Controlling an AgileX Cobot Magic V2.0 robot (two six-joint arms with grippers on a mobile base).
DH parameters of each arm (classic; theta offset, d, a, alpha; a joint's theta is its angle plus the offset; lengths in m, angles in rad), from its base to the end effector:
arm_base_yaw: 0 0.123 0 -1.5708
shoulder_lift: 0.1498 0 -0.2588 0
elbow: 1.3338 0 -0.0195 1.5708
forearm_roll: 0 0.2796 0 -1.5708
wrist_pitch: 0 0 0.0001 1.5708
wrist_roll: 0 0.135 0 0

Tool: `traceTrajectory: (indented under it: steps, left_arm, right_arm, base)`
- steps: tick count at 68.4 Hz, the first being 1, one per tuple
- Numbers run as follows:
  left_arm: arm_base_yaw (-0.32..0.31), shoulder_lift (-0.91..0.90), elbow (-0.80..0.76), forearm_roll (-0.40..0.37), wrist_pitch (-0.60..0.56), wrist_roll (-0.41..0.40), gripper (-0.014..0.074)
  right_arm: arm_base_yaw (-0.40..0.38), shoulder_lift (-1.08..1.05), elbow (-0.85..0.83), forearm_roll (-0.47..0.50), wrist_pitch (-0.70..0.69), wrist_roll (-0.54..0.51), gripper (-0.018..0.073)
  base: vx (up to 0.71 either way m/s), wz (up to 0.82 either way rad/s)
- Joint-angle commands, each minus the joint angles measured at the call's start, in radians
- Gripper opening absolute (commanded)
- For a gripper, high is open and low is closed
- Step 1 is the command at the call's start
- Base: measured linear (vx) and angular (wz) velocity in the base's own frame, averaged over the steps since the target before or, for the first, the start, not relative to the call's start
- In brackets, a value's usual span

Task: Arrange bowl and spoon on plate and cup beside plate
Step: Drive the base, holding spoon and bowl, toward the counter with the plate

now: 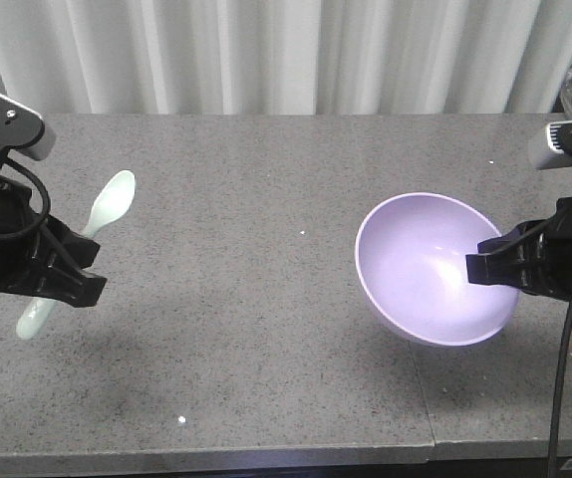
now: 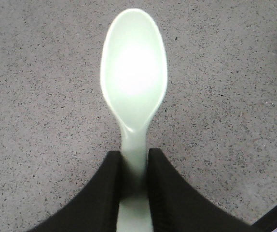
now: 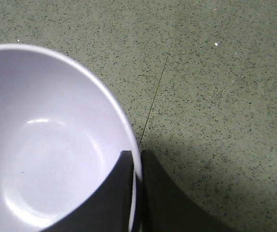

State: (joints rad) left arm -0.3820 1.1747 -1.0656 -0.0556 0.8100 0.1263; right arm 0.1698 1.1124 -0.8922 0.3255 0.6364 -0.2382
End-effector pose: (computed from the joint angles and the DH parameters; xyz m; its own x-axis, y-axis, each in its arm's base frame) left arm 0.2835 -0.1198 0.2877 -0.6479 0.3548 -0.6740 0.4563 0.8893 0.0296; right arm 0.2899 0.0758 0.2620 -0.6753 -0.0890 -0.7322 -0.2857 0.9468 0.1484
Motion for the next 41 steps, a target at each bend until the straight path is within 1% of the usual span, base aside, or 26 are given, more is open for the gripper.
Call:
traceTrajectory:
  steps: [1,27,41]
  left_arm:
    - [0.000,-0.023,-0.026,-0.012,-0.058,-0.002,0.0076]
    - [0.000,-0.023,-0.026,-0.012,-0.058,-0.002,0.0076]
    - [0.000,-0.023,-0.026,-0.012,-0.058,-0.002,0.0076]
  right_arm:
    - [0.001,-0.022,-0.026,0.016,-0.062,-0.009,-0.0003]
    - [0.001,-0.022,-0.026,0.016,-0.062,-0.009,-0.0003]
    - [0.001,-0.022,-0.026,0.016,-0.062,-0.009,-0.0003]
  base:
    - [-0.02,-0.09]
    - [-0.03,-0.14]
    - [-0.02,-0.23]
